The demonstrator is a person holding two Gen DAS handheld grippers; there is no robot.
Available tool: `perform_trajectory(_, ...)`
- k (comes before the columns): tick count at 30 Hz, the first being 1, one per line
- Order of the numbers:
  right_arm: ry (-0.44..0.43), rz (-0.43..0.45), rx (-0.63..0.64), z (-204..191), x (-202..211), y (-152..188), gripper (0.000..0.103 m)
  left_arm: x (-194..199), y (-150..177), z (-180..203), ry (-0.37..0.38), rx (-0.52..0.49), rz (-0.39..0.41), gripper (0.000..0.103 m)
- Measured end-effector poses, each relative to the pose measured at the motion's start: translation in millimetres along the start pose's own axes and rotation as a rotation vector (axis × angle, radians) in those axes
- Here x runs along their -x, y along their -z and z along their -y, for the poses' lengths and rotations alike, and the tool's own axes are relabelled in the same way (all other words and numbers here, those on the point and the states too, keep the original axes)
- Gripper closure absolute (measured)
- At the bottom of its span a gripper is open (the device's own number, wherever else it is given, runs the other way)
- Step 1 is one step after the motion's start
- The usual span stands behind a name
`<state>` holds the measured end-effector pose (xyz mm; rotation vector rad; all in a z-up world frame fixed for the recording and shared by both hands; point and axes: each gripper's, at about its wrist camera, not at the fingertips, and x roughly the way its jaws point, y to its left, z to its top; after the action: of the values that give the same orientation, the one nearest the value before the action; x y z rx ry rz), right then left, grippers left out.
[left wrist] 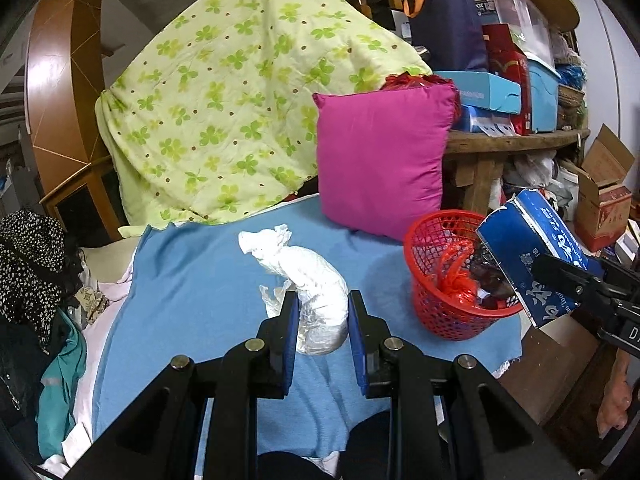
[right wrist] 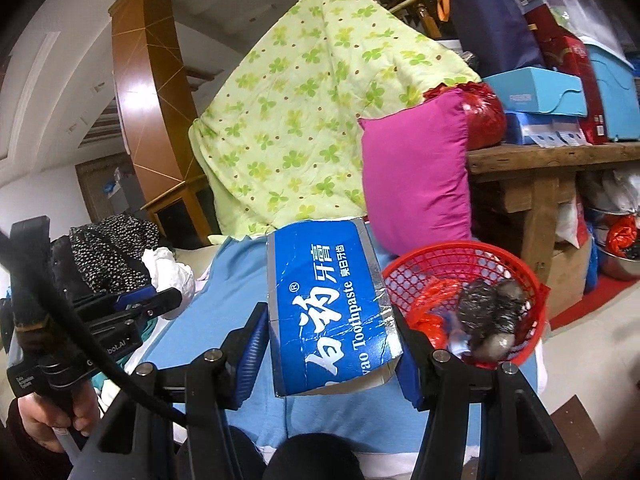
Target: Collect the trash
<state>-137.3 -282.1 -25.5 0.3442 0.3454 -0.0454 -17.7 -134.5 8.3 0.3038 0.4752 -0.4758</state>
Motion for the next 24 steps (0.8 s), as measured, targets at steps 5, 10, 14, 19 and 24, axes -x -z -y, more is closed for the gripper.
perform_trajectory(5, 0.014, -0.002, -0.017, 9.6, 5.9, 2.2, 0.043, 0.1, 0.8, 10.6, 0.01, -0.017, -0.008, 0.078)
perform_trajectory(10, 0.025, -0.002, -0.029, 18.3, 10.8, 5.5, 0.043, -0.8, -2.5, 20.2, 0.008, -0.034, -0.009, 0.077)
perform_trajectory(14, 0.03, 0.009, -0.034, 22.9, 14.9, 5.5, 0.043, -1.1, -4.1, 25.4, 0.01, -0.046, -0.01, 0.077)
perform_trajectory(19, 0.031, 0.014, -0.045, 25.8, 17.8, 5.6, 0.042, -0.2, -4.0, 29.8, 0.012, -0.061, -0.006, 0.077)
perform_trajectory(24, 0.035, 0.019, -0.052, 27.7, 21.0, 7.5, 0.042, 0.2, -3.2, 32.5, 0.016, -0.069, -0.006, 0.077)
